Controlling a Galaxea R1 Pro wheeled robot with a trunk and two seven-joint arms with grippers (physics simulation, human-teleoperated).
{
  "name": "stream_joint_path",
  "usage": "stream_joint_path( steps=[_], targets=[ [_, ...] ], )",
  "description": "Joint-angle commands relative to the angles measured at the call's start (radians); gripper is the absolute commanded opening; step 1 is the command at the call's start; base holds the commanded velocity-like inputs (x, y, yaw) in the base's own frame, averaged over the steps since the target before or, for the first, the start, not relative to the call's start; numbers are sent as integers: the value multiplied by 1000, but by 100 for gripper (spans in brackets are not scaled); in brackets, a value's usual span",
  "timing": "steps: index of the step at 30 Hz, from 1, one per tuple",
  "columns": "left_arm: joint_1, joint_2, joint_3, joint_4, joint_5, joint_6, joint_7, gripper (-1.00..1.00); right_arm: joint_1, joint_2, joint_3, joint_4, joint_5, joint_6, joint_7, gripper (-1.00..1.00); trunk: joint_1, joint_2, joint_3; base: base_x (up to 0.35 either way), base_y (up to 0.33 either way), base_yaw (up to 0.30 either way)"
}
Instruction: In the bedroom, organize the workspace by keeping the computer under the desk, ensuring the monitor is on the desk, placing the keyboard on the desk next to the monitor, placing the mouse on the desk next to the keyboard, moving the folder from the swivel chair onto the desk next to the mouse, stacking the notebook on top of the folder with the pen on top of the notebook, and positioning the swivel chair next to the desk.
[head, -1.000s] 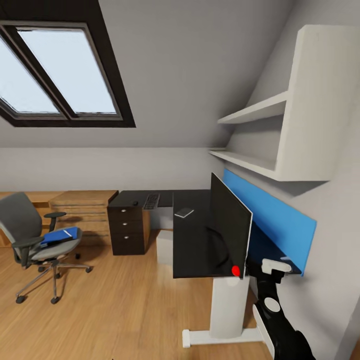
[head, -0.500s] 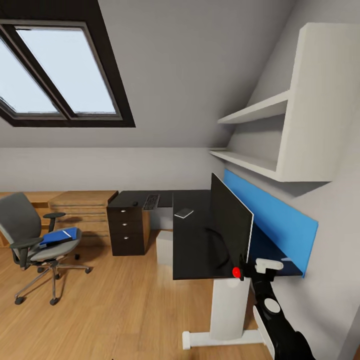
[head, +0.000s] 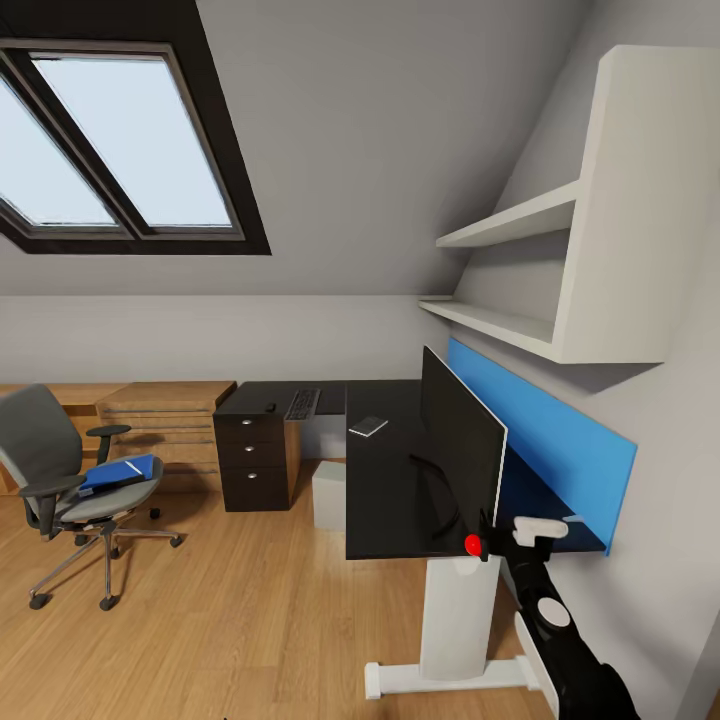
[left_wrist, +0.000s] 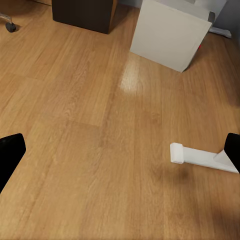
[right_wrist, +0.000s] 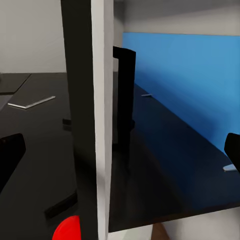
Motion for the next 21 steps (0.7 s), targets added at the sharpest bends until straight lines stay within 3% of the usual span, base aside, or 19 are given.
stream_joint_path(
  steps=[1, 17, 21],
  targets=[
    [-1, 0, 3, 1, 10, -1, -10, 100, -1, 0, 0, 3, 6, -3, -4, 100, 0, -1, -2, 0, 0, 0],
    [-1, 0, 2, 1, 9, -1, -10, 100, -1, -1, -1, 20, 6, -52, 0, 100, 0, -1, -2, 2, 0, 0],
    [-1, 0, 2, 1, 9, -2, -10, 100, -1, 0, -1, 22, 6, -53, 0, 100, 0, -1, -2, 193, 0, 0]
  ],
)
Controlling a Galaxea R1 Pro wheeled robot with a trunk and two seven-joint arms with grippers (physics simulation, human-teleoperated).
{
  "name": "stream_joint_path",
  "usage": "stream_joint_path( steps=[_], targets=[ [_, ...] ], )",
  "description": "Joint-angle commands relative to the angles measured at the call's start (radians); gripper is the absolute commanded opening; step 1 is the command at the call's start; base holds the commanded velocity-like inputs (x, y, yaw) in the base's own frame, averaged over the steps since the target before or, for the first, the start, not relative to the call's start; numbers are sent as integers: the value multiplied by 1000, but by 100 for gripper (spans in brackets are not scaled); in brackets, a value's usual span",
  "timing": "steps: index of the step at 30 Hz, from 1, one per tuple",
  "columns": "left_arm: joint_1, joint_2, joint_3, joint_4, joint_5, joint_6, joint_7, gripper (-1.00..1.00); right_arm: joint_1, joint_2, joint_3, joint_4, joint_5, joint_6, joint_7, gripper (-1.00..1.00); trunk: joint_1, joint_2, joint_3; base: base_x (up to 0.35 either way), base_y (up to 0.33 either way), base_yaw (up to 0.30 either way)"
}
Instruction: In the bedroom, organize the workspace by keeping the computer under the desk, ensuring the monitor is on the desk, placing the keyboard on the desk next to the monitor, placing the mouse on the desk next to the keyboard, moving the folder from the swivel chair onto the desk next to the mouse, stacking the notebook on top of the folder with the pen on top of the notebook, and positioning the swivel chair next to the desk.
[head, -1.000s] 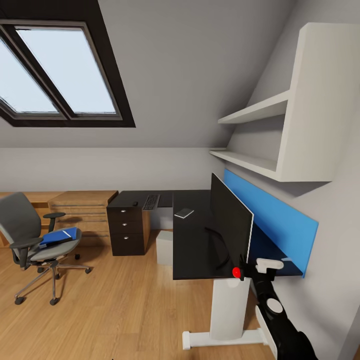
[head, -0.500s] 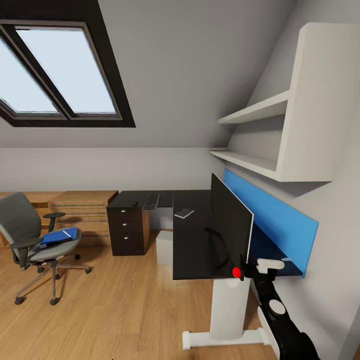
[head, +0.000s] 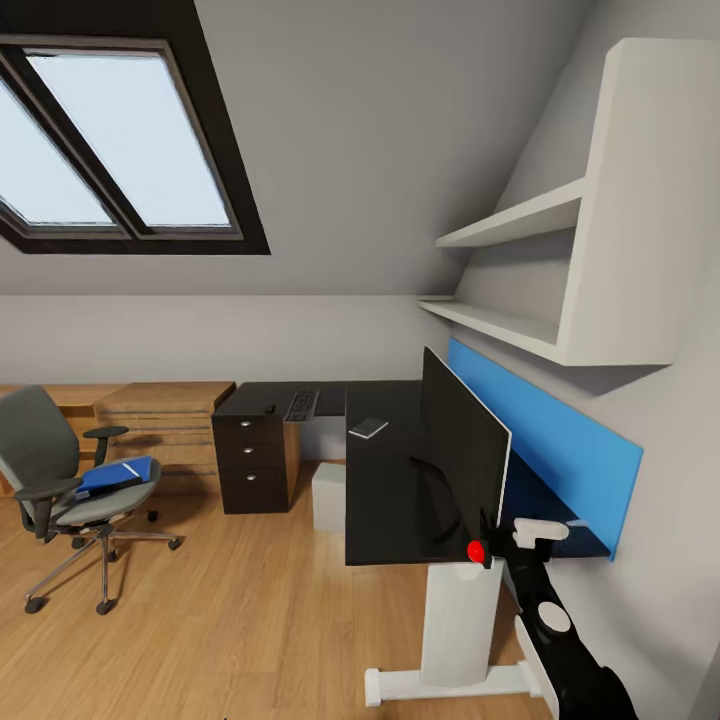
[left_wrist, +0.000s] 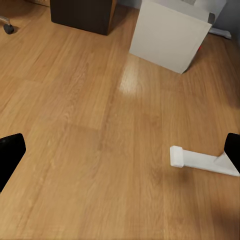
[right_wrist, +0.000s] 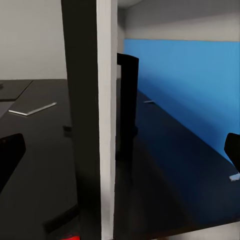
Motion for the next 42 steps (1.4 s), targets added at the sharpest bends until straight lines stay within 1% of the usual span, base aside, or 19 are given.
stream_joint_path(
  steps=[1, 12, 19, 28, 36, 42],
  targets=[
    [-1, 0, 3, 1, 10, -1, -10, 100, -1, 0, 0, 1, 6, -2, -5, 100, 1, -1, -1, 242, 0, 0],
    [-1, 0, 3, 1, 10, -1, -10, 100, -1, -1, 0, 2, 6, -2, -5, 100, 1, -1, -1, 68, 0, 0],
    [-1, 0, 3, 1, 10, -1, -10, 100, -1, -1, 0, 2, 6, -2, -5, 100, 1, -1, -1, 172, 0, 0],
    [-1, 0, 3, 1, 10, -1, -10, 100, -1, -1, 0, 2, 6, -2, -5, 100, 1, -1, -1, 36, 0, 0],
    [-1, 0, 3, 1, 11, -1, -10, 100, -1, -1, 0, 2, 6, -2, -5, 100, 1, -1, -1, 177, 0, 0],
    [-1, 0, 3, 1, 10, -1, -10, 100, -1, -1, 0, 2, 6, -2, -6, 100, 1, -1, -1, 34, 0, 0]
  ],
)
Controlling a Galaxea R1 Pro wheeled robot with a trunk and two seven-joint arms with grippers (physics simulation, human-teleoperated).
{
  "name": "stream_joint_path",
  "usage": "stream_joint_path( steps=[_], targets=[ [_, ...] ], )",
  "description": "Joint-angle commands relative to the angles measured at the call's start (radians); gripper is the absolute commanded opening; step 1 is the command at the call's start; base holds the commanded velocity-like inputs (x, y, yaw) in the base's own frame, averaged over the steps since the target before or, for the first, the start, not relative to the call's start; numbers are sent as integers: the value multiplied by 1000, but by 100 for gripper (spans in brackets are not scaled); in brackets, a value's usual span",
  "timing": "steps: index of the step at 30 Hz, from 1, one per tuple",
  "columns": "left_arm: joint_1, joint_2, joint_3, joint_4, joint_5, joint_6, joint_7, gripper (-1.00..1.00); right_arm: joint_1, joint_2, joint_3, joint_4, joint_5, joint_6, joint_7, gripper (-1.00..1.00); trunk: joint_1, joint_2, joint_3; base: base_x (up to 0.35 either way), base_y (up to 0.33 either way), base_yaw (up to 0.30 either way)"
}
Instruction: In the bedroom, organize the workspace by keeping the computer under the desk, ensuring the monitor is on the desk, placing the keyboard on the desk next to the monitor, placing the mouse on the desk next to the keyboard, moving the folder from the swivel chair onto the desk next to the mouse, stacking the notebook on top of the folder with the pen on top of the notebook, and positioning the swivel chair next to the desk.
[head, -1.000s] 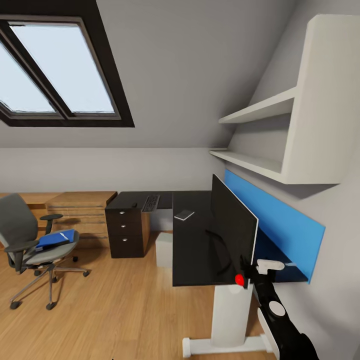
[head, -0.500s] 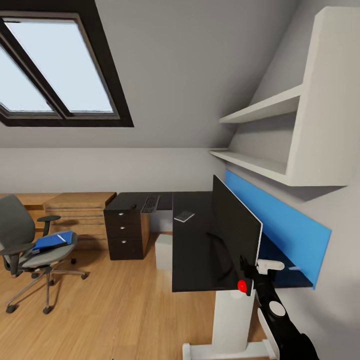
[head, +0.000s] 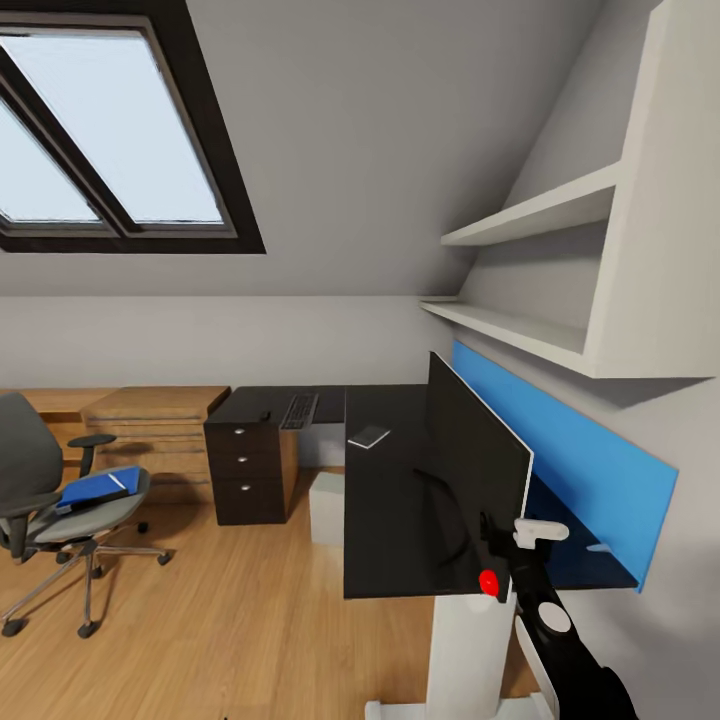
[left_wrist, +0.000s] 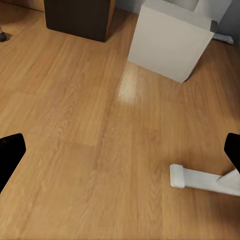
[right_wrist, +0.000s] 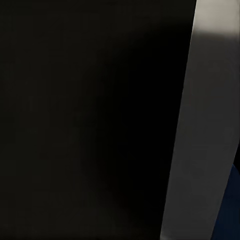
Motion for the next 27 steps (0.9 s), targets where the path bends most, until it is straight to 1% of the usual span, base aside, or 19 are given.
stream_joint_path(
  steps=[1, 9, 17, 23, 27],
  targets=[
    [-1, 0, 3, 1, 11, -1, -10, 100, -1, 0, 0, 1, 6, -2, -5, 100, 0, -1, -1, 53, 0, 0],
    [-1, 0, 3, 1, 11, -1, -10, 100, -1, 0, 0, 1, 6, -2, -5, 100, 0, -1, -1, 195, 0, 0],
    [-1, 0, 4, 1, 11, -1, -10, 100, -1, 0, 0, 1, 6, -2, -5, 100, 0, -1, -1, 52, 0, 0],
    [-1, 0, 3, 1, 11, -1, -10, 100, -1, 0, 0, 1, 6, -2, -5, 100, 0, -1, -1, 194, 0, 0],
    [-1, 0, 4, 1, 11, -1, -10, 100, -1, 0, 0, 1, 6, -2, -5, 100, 0, -1, -1, 72, 0, 0]
  ],
)
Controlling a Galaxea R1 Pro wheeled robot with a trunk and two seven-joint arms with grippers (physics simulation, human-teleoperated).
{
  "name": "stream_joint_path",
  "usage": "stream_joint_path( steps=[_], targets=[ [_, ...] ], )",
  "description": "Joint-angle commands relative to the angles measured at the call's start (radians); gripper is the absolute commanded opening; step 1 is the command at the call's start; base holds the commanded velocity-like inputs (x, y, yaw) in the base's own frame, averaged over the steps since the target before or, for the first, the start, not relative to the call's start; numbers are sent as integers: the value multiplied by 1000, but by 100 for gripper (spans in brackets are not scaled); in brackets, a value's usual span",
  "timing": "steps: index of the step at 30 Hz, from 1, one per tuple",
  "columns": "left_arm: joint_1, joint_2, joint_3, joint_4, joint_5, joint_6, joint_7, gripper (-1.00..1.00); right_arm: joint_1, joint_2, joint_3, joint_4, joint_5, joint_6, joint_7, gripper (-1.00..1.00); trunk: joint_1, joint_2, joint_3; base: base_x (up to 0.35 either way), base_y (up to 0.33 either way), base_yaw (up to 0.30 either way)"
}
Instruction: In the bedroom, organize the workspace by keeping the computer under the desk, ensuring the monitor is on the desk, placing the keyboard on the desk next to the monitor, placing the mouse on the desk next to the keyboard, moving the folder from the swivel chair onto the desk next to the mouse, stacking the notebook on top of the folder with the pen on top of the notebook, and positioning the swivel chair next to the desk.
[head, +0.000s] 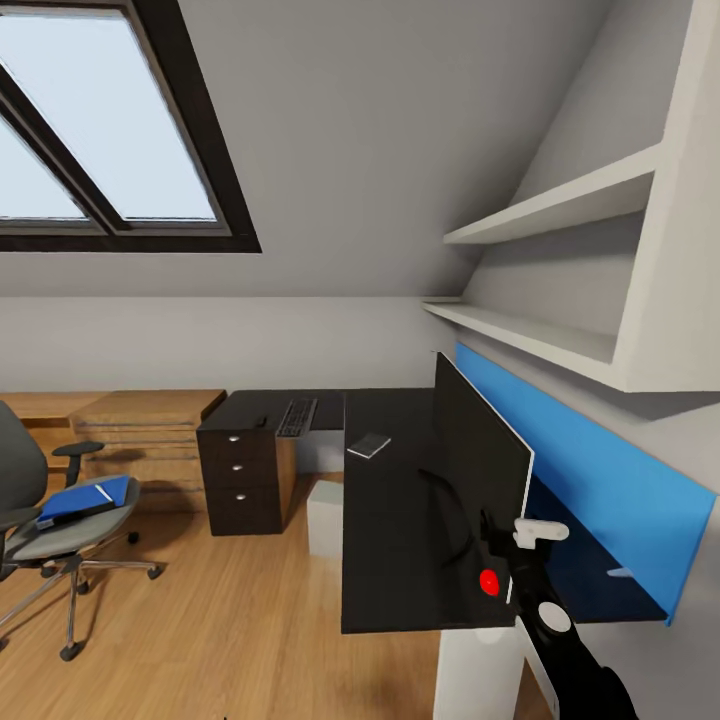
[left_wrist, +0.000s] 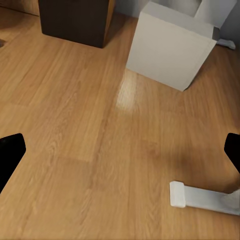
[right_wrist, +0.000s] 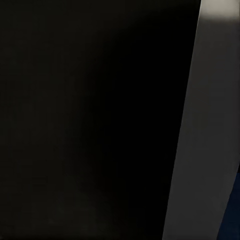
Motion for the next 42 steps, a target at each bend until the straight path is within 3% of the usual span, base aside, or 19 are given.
stream_joint_path(
  steps=[1, 42],
  targets=[
    [-1, 0, 3, 1, 11, -1, -10, 100, -1, 0, 0, 1, 6, -2, -5, 100, 0, -1, -1, 26, 0, 0],
    [-1, 0, 3, 1, 12, -1, -10, 100, -1, 0, 0, 1, 7, -2, -4, 100, 0, -1, -1, -20, -50, 0]
  ],
)
